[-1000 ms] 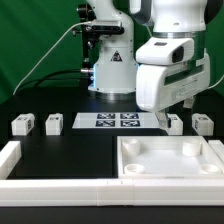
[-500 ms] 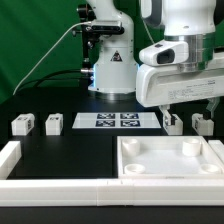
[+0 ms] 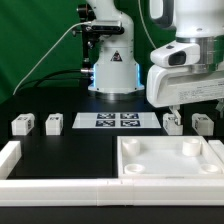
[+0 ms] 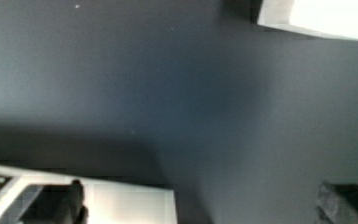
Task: Assemble one leg
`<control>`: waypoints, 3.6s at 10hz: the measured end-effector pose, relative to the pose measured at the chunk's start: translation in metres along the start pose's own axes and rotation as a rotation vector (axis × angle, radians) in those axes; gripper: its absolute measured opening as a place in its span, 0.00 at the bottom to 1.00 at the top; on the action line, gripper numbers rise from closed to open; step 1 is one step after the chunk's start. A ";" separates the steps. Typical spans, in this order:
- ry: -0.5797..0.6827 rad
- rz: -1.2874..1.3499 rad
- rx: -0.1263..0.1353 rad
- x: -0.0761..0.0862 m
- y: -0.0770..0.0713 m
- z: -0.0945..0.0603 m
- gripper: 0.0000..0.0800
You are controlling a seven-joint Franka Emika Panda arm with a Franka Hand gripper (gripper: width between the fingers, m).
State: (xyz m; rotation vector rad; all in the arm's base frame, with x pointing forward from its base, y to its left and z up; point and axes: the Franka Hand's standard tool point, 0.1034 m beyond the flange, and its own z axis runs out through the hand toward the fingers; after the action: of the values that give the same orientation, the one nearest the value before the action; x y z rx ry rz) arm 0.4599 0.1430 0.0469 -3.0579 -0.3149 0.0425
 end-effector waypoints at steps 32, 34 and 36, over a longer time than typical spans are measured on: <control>-0.754 0.143 -0.006 -0.055 -0.048 0.041 0.81; -0.763 0.142 -0.006 -0.056 -0.048 0.041 0.81; -0.794 0.143 -0.004 -0.057 -0.047 0.045 0.81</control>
Offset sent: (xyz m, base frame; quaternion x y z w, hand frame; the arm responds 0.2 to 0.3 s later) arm -0.0165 0.0157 -0.0019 0.0128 -0.2120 0.1385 0.9673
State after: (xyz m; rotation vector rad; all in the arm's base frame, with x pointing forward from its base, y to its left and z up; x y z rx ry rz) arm 0.3929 0.1797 0.0068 -2.9000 -0.1206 1.2620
